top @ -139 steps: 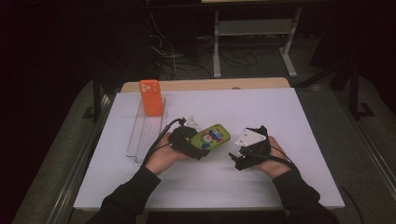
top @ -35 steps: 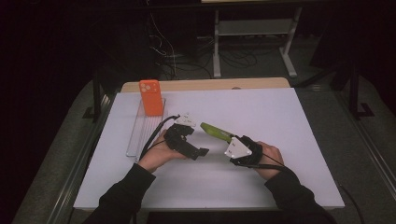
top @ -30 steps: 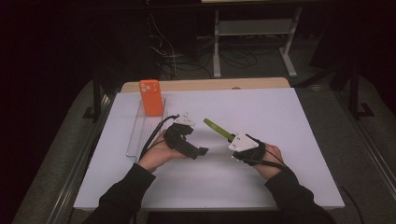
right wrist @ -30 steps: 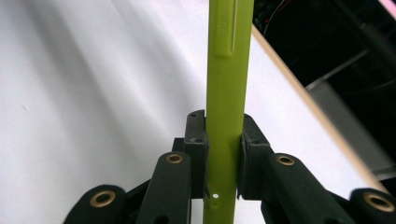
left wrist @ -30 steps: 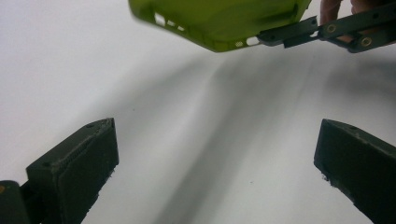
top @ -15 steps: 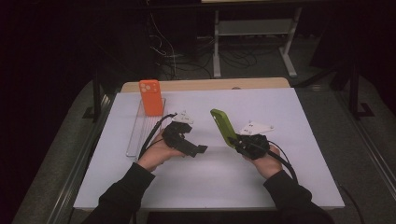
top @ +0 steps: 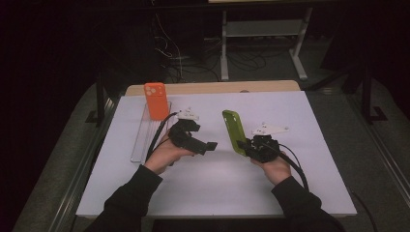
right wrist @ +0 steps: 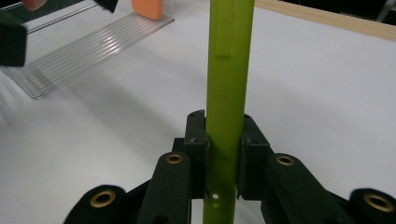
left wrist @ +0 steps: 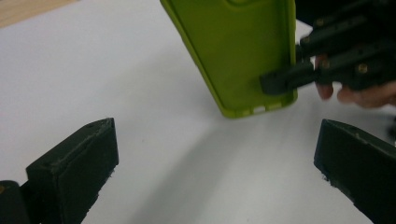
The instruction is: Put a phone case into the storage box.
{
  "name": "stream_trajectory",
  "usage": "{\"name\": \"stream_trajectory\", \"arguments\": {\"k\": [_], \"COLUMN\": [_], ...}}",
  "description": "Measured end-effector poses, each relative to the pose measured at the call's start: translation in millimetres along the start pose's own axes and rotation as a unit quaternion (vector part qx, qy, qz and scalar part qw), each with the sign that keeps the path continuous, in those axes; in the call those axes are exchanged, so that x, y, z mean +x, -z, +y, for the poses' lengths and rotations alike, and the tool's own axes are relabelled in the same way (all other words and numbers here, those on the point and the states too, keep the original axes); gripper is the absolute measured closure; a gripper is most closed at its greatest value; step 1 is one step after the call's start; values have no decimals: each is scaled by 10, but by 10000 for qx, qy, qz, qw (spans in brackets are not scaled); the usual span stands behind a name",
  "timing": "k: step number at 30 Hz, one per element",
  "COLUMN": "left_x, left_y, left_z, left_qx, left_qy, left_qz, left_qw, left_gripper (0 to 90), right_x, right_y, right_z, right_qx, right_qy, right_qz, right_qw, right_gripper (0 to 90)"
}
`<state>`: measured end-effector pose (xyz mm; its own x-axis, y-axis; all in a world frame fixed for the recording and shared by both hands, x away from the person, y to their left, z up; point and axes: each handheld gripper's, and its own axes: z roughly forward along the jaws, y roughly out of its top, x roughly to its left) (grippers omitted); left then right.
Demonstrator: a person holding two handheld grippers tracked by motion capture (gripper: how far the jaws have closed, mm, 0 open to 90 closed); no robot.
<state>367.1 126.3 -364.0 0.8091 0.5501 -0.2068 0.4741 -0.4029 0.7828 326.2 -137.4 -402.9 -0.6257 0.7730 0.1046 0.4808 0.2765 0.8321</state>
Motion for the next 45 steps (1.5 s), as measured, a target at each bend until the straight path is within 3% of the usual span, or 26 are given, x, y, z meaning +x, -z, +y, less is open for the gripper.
{"name": "stream_trajectory", "arguments": {"k": [8,12,14,17,21,31,39,45], "left_x": [-42,-58,-49,-64,-52,-84,-93,-91], "left_y": [-88,-145,-171,-221,-276,-389,-386,-379], "left_z": [114,148,166,196,220,235,219,214], "left_qx": [-154,-248,-245,-431,-450,-689,-796,-816], "left_qy": [-6,129,98,223,190,448,446,373], "left_qz": [2,-36,-34,-96,-128,-327,-181,-203], "left_qw": [9999,9996,9996,9988,9987,9961,9957,9958], "left_gripper": [0,0,0,0,0,0,71,100], "right_x": [39,81,111,146,188,266,278,271], "right_y": [-19,-23,-24,-26,-18,-23,-41,-57], "right_z": [4,19,29,33,39,60,53,46], "right_qx": [-36,-70,-122,-133,-194,-283,-241,-228], "right_qy": [-132,-118,-156,-79,-88,-80,-69,-2], "right_qz": [80,150,185,226,332,541,520,482], "right_qw": [9999,9998,9996,9996,9992,9981,9983,9986], "right_gripper": [756,756,756,756,756,756,756,754]}}
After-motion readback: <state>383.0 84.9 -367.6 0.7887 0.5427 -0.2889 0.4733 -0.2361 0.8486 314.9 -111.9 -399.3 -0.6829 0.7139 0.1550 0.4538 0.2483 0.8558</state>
